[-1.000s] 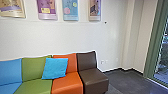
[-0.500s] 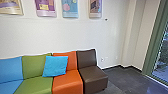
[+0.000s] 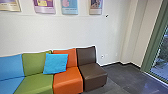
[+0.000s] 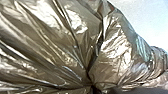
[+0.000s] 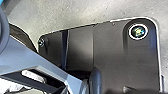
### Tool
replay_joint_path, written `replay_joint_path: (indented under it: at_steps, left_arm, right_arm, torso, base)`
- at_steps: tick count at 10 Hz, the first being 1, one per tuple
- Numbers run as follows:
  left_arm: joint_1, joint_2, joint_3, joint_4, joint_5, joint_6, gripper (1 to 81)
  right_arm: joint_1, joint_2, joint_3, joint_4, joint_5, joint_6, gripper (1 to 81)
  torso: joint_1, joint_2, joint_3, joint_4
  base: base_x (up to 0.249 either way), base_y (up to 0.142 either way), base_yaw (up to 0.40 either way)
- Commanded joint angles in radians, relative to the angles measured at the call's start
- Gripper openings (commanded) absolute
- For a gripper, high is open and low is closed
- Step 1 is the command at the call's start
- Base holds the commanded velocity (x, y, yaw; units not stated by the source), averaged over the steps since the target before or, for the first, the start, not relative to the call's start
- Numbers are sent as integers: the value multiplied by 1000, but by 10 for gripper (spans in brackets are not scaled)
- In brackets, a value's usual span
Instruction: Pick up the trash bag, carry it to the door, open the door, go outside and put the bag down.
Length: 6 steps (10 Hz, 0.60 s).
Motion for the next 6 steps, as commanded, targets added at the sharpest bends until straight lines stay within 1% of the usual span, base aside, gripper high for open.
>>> replay_joint_path:
  at_steps: [1,2,4,6]
  left_arm:
    - [-16,30,-53,27,53,6,10]
    - [-4,64,-98,35,53,13,10]
    - [13,131,-196,64,51,14,10]
    - [22,191,-297,70,45,16,10]
  right_arm:
    - [15,37,-42,-8,8,-22,811]
    - [-11,60,-80,-4,45,-22,811]
    - [-59,158,-229,-14,125,-22,811]
    - [-79,227,-358,-9,130,-25,811]
  torso:
    - [-61,95,0,0]
    - [-83,129,0,0]
    - [-127,197,0,0]
    - [-170,263,0,0]
  base:
    - [0,0,0]
    - [0,0,0]
    - [0,0,0]
    - [0,0,0]
